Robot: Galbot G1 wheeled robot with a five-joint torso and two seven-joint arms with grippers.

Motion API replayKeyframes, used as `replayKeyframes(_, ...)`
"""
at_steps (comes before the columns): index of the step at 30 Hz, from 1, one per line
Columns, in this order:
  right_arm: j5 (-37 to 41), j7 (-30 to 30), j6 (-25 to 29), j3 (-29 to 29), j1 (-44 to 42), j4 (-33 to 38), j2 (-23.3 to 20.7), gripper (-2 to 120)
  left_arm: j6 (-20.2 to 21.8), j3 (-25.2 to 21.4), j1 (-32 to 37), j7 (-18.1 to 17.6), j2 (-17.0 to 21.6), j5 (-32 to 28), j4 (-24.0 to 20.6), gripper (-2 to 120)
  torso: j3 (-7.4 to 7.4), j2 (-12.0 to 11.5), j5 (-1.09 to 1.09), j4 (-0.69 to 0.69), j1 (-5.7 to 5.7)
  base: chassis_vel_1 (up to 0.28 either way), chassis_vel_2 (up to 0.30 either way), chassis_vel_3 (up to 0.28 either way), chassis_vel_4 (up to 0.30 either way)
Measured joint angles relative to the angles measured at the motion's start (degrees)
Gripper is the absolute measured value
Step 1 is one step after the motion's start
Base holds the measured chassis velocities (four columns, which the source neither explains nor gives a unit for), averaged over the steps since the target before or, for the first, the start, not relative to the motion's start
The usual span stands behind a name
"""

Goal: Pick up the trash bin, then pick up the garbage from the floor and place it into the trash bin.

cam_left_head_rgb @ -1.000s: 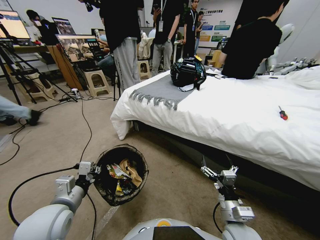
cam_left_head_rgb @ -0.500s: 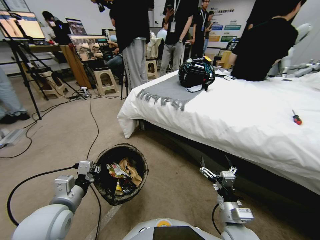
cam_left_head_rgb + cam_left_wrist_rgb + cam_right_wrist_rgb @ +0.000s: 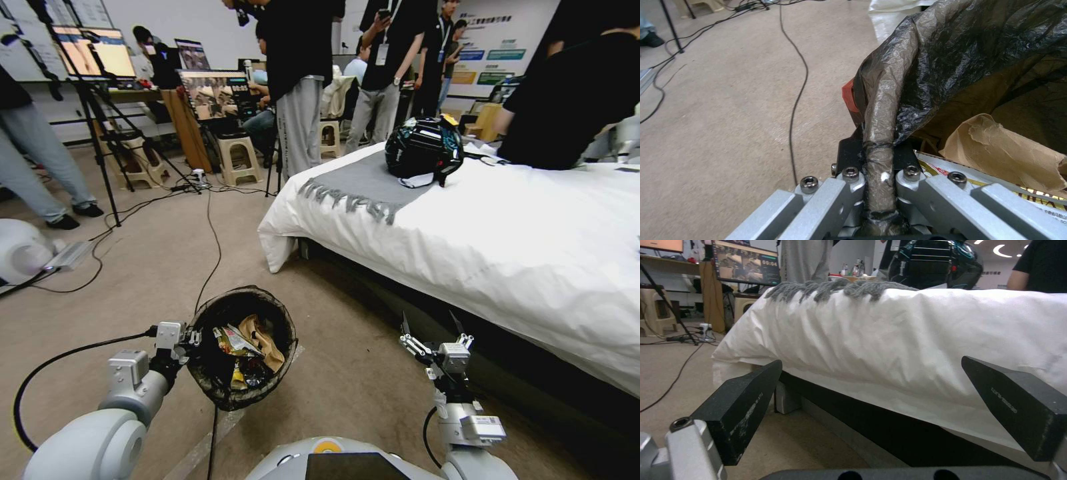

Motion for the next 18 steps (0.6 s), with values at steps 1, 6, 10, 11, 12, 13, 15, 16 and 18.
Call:
replayKeyframes(1, 0.0, 0.0, 0.0, 0.0, 0.0, 0.0, 0.0, 100, 0.0, 0.0, 0.0, 0.0, 0.0, 0.0, 0.0, 1, 0.0, 0.0, 0.0, 0.0, 0.0, 0.062, 0.059, 0.055, 0.065)
replayKeyframes(6, 0.1, 0.0, -0.1, -0.1, 0.1, -0.2, -0.2, 100, 0.0, -0.1, 0.0, 0.0, 0.0, -0.2, 0.0, 1, 0.0, 0.0, 0.0, 0.01, 0.0, 0.059, 0.061, 0.05, 0.06)
replayKeyframes(10, 0.3, 0.1, -0.2, -0.1, 0.0, -0.5, -0.3, 100, 0.0, 0.0, 0.0, 0.0, -0.2, -0.4, 0.0, 1, 0.0, 0.0, 0.0, 0.01, 0.0, 0.061, 0.061, 0.062, 0.059)
replayKeyframes(11, 0.3, 0.1, -0.2, -0.1, 0.0, -0.5, -0.3, 100, 0.0, 0.0, 0.0, 0.0, -0.2, -0.4, 0.0, 1, 0.0, 0.0, 0.0, 0.01, 0.0, 0.069, 0.06, 0.05, 0.057)
replayKeyframes(12, 0.3, 0.1, -0.2, -0.1, 0.0, -0.5, -0.3, 100, 0.0, 0.0, 0.0, 0.0, -0.2, -0.4, 0.0, 1, 0.0, 0.0, 0.0, 0.0, 0.0, 0.058, 0.082, 0.05, 0.057)
replayKeyframes(13, 0.3, 0.1, -0.4, -0.1, 0.1, -0.6, -0.4, 100, 0.1, 0.0, 0.1, 0.0, -0.2, -0.5, 0.0, 1, 0.0, 0.0, 0.0, 0.0, 0.0, 0.033, 0.063, 0.05, 0.041)
replayKeyframes(15, 0.3, 0.1, -0.4, -0.2, 0.1, -0.6, -0.4, 100, 0.1, 0.0, 0.1, 0.0, -0.2, -0.5, 0.0, 1, 0.0, 0.0, 0.0, 0.0, 0.0, 0.033, 0.063, 0.058, 0.043)
replayKeyframes(16, 0.3, 0.1, -0.4, -0.2, 0.1, -0.6, -0.4, 100, 0.1, 0.0, 0.1, 0.0, -0.2, -0.5, 0.0, 1, 0.0, 0.0, 0.0, 0.0, 0.0, 0.046, 0.06, 0.062, 0.043)
replayKeyframes(18, 0.3, 0.1, -0.4, -0.3, 0.2, -0.7, -0.4, 100, 0.1, 0.0, 0.1, -0.1, -0.2, -0.5, 0.0, 1, 0.0, 0.0, 0.0, 0.0, 0.0, 0.046, 0.043, 0.062, 0.043)
